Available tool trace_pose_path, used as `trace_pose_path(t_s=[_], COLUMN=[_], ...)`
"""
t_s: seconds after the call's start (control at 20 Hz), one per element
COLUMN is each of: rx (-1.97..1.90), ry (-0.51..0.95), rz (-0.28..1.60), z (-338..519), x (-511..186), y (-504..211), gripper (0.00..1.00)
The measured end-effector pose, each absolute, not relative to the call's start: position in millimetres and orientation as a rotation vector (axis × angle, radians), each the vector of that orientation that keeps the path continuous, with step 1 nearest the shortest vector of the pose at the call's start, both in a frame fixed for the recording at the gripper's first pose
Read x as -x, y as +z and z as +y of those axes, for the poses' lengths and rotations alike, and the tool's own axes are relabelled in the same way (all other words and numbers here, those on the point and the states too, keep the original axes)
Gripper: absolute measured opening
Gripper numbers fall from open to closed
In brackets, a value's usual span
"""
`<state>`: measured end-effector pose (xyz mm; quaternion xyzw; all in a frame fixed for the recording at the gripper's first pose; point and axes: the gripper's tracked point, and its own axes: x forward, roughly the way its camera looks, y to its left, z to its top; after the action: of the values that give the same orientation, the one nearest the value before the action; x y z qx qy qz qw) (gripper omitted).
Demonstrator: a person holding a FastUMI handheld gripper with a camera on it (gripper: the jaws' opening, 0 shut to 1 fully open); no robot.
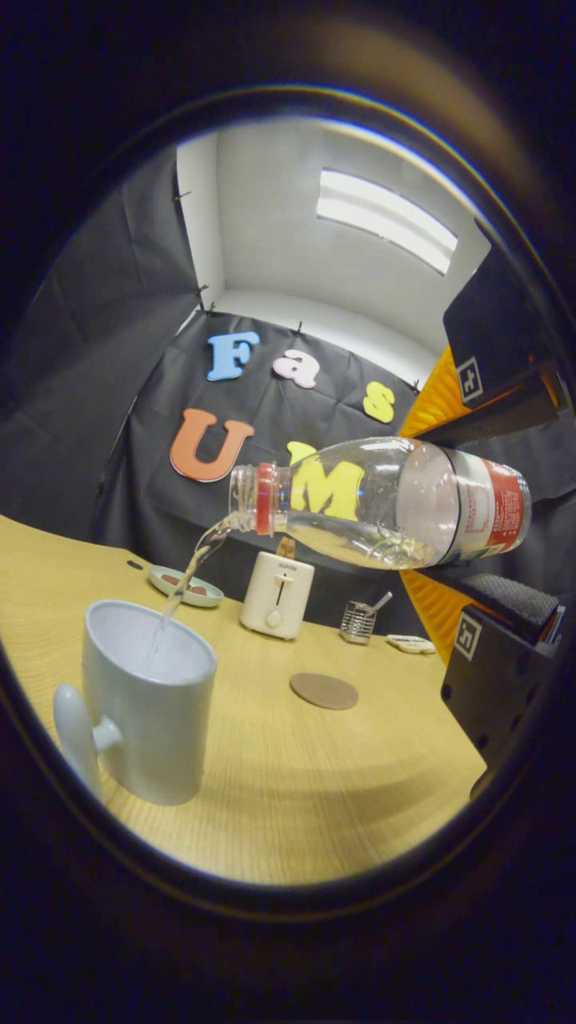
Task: Take the bottle from table, then pour the juice into the cup, finally place the bottle on the coaster
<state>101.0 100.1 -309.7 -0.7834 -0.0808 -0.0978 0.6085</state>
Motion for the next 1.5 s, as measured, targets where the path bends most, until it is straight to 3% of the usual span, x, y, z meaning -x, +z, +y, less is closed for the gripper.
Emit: trace_pose_path(t_s=[1.5], rx=[1.896], ry=[-0.311], rz=[-0.283], z=[112], x=[-91], y=[-294], gripper=[0.80])
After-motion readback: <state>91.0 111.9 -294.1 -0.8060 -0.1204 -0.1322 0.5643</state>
